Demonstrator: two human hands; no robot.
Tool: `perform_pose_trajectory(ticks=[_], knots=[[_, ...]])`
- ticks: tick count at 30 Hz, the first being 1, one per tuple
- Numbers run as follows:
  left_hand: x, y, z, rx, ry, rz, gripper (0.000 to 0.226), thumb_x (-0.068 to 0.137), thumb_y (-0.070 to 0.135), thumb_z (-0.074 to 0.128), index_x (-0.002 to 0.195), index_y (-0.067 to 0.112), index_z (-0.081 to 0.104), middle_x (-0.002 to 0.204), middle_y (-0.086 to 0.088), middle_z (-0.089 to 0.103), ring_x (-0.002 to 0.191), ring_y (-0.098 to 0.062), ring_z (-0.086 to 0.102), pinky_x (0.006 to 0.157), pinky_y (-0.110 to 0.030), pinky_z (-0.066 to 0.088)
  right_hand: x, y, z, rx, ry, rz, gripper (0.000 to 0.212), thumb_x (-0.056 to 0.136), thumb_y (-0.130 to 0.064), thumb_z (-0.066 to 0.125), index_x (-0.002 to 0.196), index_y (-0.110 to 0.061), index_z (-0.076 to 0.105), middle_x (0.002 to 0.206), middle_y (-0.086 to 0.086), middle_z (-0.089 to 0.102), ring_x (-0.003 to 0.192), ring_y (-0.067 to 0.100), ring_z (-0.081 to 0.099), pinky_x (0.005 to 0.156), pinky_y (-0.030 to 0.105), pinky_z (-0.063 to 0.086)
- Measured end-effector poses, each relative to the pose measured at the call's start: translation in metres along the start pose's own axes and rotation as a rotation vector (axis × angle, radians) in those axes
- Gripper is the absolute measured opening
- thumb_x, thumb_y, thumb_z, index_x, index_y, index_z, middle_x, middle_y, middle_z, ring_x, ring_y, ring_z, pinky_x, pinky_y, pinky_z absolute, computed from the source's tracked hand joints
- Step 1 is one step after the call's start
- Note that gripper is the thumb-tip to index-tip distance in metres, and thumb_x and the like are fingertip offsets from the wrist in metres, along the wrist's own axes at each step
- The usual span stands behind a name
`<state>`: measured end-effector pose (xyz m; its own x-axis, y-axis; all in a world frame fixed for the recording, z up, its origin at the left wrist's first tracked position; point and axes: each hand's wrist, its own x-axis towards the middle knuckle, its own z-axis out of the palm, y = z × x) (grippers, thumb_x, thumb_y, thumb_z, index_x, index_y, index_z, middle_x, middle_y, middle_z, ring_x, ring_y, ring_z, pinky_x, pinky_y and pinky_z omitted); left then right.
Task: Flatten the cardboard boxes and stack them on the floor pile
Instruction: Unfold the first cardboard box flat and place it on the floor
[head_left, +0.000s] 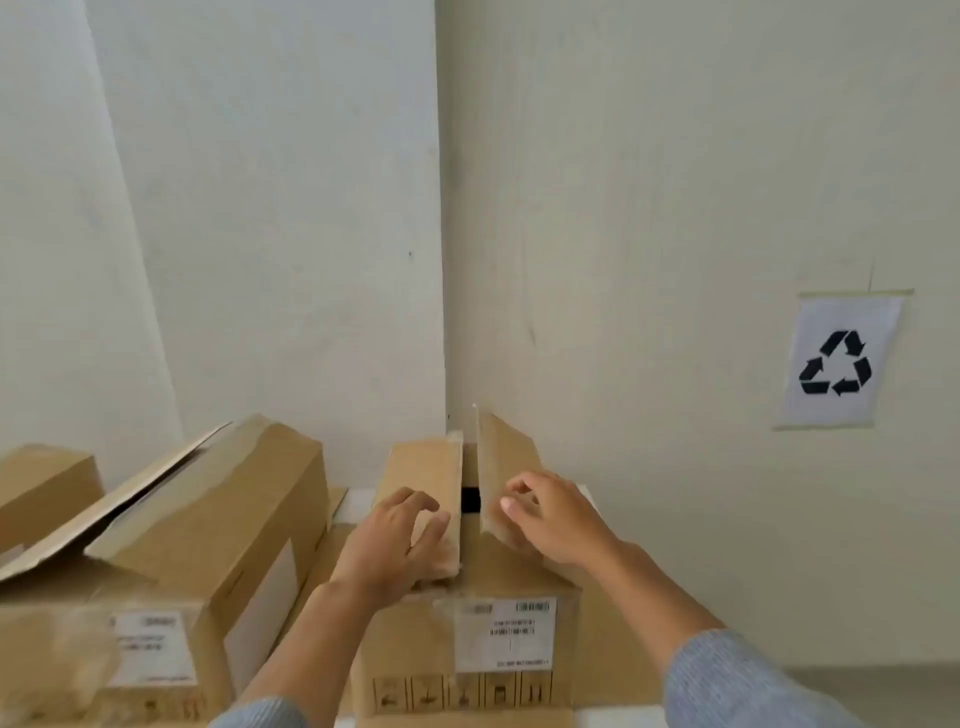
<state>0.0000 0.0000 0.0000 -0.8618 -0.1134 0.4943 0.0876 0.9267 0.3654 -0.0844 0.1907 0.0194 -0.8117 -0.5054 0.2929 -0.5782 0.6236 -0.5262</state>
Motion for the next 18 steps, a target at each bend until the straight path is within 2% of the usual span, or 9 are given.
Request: perform_pose_trajectory(ticks=[2, 4, 8, 12, 14, 15, 17, 18], knots=[[-0.011, -0.008, 0.005, 0.006, -0.059, 0.027, 0.070, 0.079, 0.068, 0.018, 0.112, 0.022, 0.058, 0.114, 0.009, 0.059, 0.099, -0.006, 0.056, 0.084, -0.024, 0.046, -0.006, -0.002, 0.007, -0.006, -0.065, 0.027, 0.045, 0.092, -0.043, 0.046, 0.132, -0.023, 0.048, 0.137, -0.007, 0.048, 0.124, 0.012, 0.046, 0.099, 0.029, 0.038], [-0.026, -0.020, 0.010, 0.029, -0.127, 0.059, 0.079, 0.076, 0.076, 0.015, 0.120, 0.024, 0.054, 0.123, 0.011, 0.055, 0.107, -0.003, 0.052, 0.093, -0.023, 0.046, -0.016, 0.002, 0.014, -0.018, -0.113, 0.005, 0.052, 0.091, -0.043, 0.048, 0.139, -0.024, 0.041, 0.145, -0.007, 0.040, 0.132, 0.012, 0.038, 0.107, 0.033, 0.034], [-0.037, -0.035, 0.010, 0.089, -0.192, 0.034, 0.091, 0.072, 0.077, 0.009, 0.140, 0.023, 0.035, 0.147, 0.009, 0.036, 0.135, -0.007, 0.032, 0.112, -0.025, 0.026, -0.027, 0.013, 0.015, -0.051, -0.184, -0.059, 0.065, 0.090, -0.045, 0.048, 0.148, -0.025, 0.024, 0.156, -0.007, 0.021, 0.143, 0.013, 0.020, 0.115, 0.038, 0.020], [-0.035, -0.030, 0.003, 0.042, -0.273, -0.026, 0.089, 0.074, 0.071, 0.009, 0.146, 0.020, 0.021, 0.155, 0.003, 0.022, 0.144, -0.011, 0.016, 0.115, -0.024, 0.010, -0.030, 0.016, 0.017, -0.163, -0.196, -0.108, 0.072, 0.091, -0.044, 0.048, 0.150, -0.022, 0.014, 0.158, -0.007, 0.014, 0.145, 0.011, 0.015, 0.116, 0.033, 0.015], [-0.032, -0.024, 0.000, -0.013, -0.220, -0.068, 0.072, 0.085, 0.059, 0.015, 0.146, 0.021, 0.020, 0.155, 0.002, 0.022, 0.144, -0.013, 0.018, 0.116, -0.026, 0.012, -0.027, 0.016, 0.018, -0.162, -0.114, -0.137, 0.064, 0.095, -0.035, 0.044, 0.149, -0.017, 0.016, 0.156, -0.003, 0.020, 0.144, 0.014, 0.022, 0.115, 0.029, 0.017], [-0.031, -0.021, -0.002, -0.041, -0.183, -0.084, 0.061, 0.092, 0.050, 0.020, 0.146, 0.022, 0.021, 0.154, 0.002, 0.024, 0.143, -0.015, 0.021, 0.116, -0.028, 0.016, -0.026, 0.016, 0.019, -0.123, -0.051, -0.143, 0.058, 0.098, -0.031, 0.041, 0.149, -0.016, 0.019, 0.154, -0.001, 0.027, 0.140, 0.016, 0.031, 0.113, 0.027, 0.022], [-0.028, -0.017, -0.004, -0.037, -0.114, -0.046, 0.049, 0.098, 0.030, 0.029, 0.146, 0.020, 0.023, 0.152, -0.004, 0.031, 0.140, -0.020, 0.031, 0.114, -0.032, 0.026, -0.025, 0.013, 0.019, -0.014, 0.097, -0.117, 0.049, 0.100, -0.023, 0.036, 0.147, -0.015, 0.027, 0.145, 0.003, 0.042, 0.117, 0.011, 0.055, 0.099, 0.017, 0.038], [-0.025, -0.015, -0.006, -0.009, -0.094, -0.012, 0.048, 0.099, 0.022, 0.032, 0.145, 0.019, 0.022, 0.149, -0.008, 0.036, 0.135, -0.024, 0.039, 0.110, -0.034, 0.034, -0.025, 0.012, 0.019, 0.021, 0.174, -0.083, 0.046, 0.099, -0.019, 0.036, 0.145, -0.014, 0.031, 0.138, 0.004, 0.048, 0.101, 0.006, 0.058, 0.089, 0.010, 0.041]])
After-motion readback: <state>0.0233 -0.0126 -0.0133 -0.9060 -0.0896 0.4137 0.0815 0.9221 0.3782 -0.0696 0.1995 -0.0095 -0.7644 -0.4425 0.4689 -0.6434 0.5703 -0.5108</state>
